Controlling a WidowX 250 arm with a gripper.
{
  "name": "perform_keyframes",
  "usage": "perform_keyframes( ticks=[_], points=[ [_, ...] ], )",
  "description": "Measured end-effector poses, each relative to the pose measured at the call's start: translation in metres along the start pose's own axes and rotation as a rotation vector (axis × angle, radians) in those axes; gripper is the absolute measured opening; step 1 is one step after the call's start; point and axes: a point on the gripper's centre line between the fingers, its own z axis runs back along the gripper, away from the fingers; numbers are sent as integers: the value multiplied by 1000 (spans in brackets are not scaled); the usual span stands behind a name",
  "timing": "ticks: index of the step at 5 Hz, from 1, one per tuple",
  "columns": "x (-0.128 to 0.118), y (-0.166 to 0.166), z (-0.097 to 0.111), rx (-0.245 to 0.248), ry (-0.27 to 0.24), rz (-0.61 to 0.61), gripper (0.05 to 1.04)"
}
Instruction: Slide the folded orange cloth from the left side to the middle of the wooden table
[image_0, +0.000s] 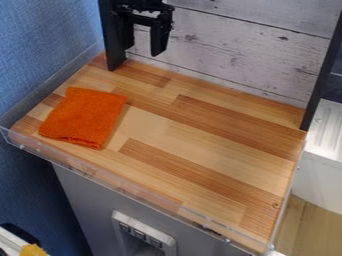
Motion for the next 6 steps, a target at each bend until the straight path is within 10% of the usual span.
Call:
perform_keyframes(
  ticks=[2,6],
  points=[
    [-19,9,-18,-8,14,-16,999],
    [-67,53,-16,28,-137,-1,999]
  ],
)
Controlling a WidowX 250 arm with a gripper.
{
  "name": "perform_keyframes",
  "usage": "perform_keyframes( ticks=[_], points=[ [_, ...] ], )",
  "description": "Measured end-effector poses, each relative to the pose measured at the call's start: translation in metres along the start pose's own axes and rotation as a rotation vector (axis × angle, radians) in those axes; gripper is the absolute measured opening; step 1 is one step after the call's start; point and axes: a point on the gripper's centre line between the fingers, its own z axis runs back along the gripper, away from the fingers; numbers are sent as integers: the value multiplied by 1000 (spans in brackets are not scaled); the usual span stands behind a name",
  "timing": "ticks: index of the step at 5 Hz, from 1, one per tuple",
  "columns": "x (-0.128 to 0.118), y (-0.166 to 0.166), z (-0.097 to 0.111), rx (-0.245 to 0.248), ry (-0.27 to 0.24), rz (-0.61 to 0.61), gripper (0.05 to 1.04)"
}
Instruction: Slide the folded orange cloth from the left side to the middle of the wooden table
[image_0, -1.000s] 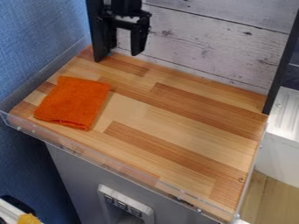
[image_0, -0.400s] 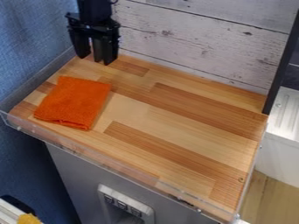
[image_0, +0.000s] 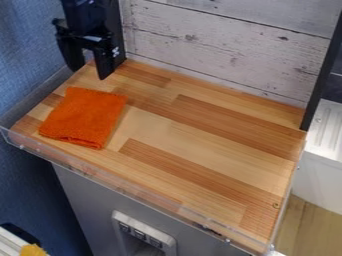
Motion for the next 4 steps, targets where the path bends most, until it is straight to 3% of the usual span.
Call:
perform_keyframes(
  ticks=[2,4],
  points=[
    [-13,2,5,8,16,-1,966],
    [-20,-6,-5,3,50,12,394]
  ],
)
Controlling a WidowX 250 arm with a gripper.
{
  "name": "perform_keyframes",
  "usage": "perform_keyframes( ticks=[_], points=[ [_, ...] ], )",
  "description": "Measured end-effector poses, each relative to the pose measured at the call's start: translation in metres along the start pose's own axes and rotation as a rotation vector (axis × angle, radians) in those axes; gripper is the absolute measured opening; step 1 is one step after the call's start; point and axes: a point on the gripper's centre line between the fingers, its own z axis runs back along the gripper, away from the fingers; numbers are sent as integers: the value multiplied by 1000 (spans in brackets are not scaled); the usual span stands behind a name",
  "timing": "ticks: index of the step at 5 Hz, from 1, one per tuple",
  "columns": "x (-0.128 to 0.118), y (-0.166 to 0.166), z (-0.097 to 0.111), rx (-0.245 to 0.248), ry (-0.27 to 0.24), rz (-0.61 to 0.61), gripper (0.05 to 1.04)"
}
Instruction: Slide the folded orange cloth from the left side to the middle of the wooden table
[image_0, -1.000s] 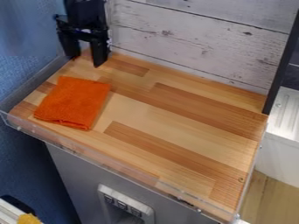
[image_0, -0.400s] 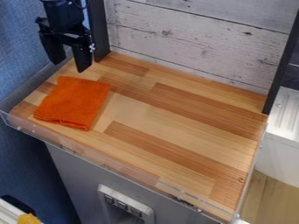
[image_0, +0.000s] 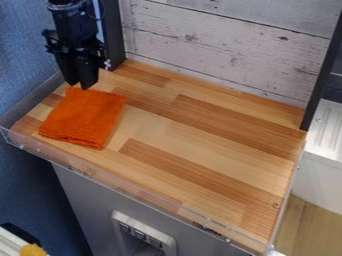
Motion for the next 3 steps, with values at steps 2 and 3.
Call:
perform_keyframes(
  ticks=[2,3],
  points=[
    [-5,-5,-13,2,1,-3,68],
    [-2,-4,-15,10,-14,-5,60]
  ],
)
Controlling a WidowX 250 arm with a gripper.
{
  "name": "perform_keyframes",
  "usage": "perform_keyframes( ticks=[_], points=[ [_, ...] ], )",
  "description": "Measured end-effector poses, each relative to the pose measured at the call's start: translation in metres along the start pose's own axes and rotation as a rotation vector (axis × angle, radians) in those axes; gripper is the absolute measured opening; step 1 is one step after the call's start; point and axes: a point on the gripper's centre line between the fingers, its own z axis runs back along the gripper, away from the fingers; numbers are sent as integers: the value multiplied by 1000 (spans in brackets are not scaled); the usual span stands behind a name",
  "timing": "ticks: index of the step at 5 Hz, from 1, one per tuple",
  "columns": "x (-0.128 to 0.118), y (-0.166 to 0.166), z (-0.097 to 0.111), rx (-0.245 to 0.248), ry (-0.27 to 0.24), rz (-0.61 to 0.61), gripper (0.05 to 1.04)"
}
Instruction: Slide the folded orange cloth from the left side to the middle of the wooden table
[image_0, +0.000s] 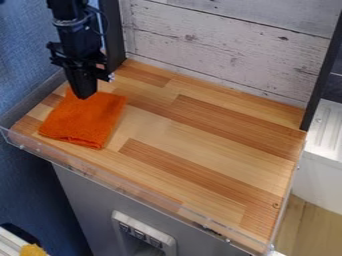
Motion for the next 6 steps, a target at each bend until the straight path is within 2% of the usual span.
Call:
perform_keyframes(
  ticks=[3,6],
  points=[
    [-2,10,-41,-13,18,-18,59],
    [-1,1,-52,-16,16,10,59]
  ],
)
